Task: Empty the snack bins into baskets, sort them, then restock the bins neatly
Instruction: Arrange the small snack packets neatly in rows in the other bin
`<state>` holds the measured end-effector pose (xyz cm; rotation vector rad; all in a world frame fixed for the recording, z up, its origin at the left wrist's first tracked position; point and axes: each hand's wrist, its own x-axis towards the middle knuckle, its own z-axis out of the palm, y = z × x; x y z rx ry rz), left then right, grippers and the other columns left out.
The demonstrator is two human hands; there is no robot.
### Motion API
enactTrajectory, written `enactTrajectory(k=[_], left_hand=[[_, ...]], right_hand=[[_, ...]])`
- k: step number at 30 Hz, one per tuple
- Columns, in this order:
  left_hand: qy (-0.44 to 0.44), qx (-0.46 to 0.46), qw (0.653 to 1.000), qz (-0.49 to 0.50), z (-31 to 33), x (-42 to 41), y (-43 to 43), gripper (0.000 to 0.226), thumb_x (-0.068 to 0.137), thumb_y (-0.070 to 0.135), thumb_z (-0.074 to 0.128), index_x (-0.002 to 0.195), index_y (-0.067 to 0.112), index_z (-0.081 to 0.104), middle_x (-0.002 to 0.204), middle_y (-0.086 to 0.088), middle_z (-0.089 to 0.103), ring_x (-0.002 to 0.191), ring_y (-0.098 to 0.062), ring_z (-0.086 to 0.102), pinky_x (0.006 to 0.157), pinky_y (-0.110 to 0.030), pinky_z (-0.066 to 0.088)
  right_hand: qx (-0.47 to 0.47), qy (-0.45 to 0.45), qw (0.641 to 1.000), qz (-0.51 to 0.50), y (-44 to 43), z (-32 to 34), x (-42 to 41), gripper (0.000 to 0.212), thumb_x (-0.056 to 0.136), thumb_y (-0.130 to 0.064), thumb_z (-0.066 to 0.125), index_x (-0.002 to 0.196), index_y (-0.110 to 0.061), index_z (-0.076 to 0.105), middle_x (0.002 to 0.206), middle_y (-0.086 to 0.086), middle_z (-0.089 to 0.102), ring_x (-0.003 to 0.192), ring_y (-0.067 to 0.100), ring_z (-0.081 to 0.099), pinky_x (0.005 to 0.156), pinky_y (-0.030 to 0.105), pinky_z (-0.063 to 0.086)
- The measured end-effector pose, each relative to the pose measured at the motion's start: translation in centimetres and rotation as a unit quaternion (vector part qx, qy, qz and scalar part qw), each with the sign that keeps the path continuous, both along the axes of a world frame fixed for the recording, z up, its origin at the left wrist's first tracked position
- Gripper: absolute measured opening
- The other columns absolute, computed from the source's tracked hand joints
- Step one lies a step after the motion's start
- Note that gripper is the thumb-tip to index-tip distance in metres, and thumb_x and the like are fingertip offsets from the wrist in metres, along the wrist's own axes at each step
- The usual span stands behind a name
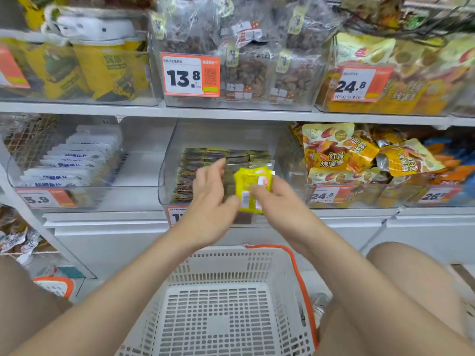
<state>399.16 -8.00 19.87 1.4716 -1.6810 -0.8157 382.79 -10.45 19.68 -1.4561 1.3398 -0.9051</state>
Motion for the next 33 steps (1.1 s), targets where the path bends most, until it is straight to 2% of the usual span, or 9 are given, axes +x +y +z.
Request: enactTrajectory(k=[4,9,13,15,20,25,29,31,33], left_hand=[[-0.216,-0.201,0.951,-0.092,-0.3,-0.8,-1.2,0.079,0.077,0.024,0.076,0.147,0.019,0.039,0.143,-0.002,0.033,0.132,-0.026,0.042,0.113,-0.038,0.04],[-0.184,-0.229,0.954,-0.064,-0.6,-1.1,-5.2,0.054,0.085,0.016,0.082,0.129,0.017,0.051,0.128,0.002,0.053,0.116,-0.025,0.06,0.092,-0.046,0.052],[-0.105,-0.214,0.971,-0.018,-0.4,-0.1,-7.4,0.027,0.094,0.022,0.075,0.115,0.023,0.057,0.106,0.011,0.069,0.094,-0.003,0.066,0.082,-0.024,0.054],[-0.099,-0.175,0.979,-0.005,-0.7,0.3,-8.2,0.022,0.1,0.027,0.067,0.118,0.025,0.055,0.103,0.014,0.07,0.089,0.003,0.066,0.076,-0.013,0.05],[0.044,-0.036,0.998,-0.04,-2.7,0.1,-10.0,0.02,0.104,0.021,0.056,0.124,0.024,0.06,0.117,0.006,0.074,0.1,-0.015,0.075,0.093,-0.047,0.06],[0.133,0.055,0.988,-0.057,-3.7,-0.4,-10.3,0.03,0.109,0.009,0.048,0.136,0.021,0.055,0.127,-0.001,0.071,0.113,-0.014,0.071,0.098,-0.042,0.06],[0.116,0.074,0.988,-0.071,-4.0,0.0,-10.6,0.035,0.106,0.02,0.057,0.138,0.031,0.049,0.134,0.01,0.065,0.125,-0.009,0.063,0.101,-0.041,0.057],[0.092,0.067,0.991,-0.069,-3.8,0.1,-10.8,0.036,0.102,0.024,0.064,0.134,0.031,0.05,0.131,0.012,0.066,0.124,-0.008,0.063,0.106,-0.042,0.054],[0.087,0.067,0.992,-0.055,-3.8,0.3,-11.0,0.039,0.1,0.025,0.068,0.135,0.027,0.049,0.132,0.012,0.066,0.124,-0.006,0.062,0.109,-0.042,0.051]], right_hand=[[0.089,-0.042,0.994,-0.039,-3.5,2.3,-0.5,0.013,0.096,-0.024,0.056,0.099,-0.016,0.067,0.08,0.003,0.06,0.076,0.021,0.057,0.066,0.033,0.042],[0.235,-0.146,0.961,0.022,-5.6,3.8,-1.1,0.025,0.09,-0.042,0.055,0.092,-0.019,0.065,0.078,0.005,0.063,0.062,0.016,0.055,0.06,0.029,0.038],[0.257,-0.162,0.951,0.059,-7.7,4.8,-3.2,0.066,0.094,-0.054,0.045,0.112,0.008,0.063,0.109,0.024,0.074,0.09,0.032,0.067,0.086,0.037,0.05],[0.243,-0.098,0.962,0.082,-8.4,5.6,-3.6,0.055,0.099,-0.035,0.047,0.123,0.013,0.058,0.112,0.029,0.074,0.102,0.034,0.072,0.1,0.039,0.053],[0.063,0.211,0.967,0.125,-9.9,4.7,-3.2,0.053,0.097,-0.024,0.071,0.139,-0.013,0.041,0.122,0.013,0.063,0.097,0.024,0.077,0.087,0.043,0.064],[-0.023,0.285,0.937,0.2,-10.0,2.0,-2.4,0.041,0.11,-0.032,0.045,0.146,-0.015,0.034,0.129,0.007,0.062,0.105,0.022,0.068,0.093,0.048,0.06],[-0.047,0.297,0.934,0.192,-9.7,1.8,-1.5,0.082,0.111,-0.026,0.04,0.162,-0.016,-0.022,0.135,0.005,0.06,0.111,0.025,0.066,0.103,0.043,0.053],[-0.054,0.3,0.932,0.196,-9.8,1.6,-1.2,0.085,0.109,-0.021,0.044,0.162,-0.014,-0.022,0.132,0.008,0.061,0.115,0.023,0.064,0.101,0.038,0.053],[-0.075,0.312,0.921,0.221,-10.1,1.2,-1.1,0.086,0.108,-0.024,0.049,0.164,-0.013,-0.015,0.159,0.006,0.041,0.141,0.022,0.046,0.115,0.037,0.042]])
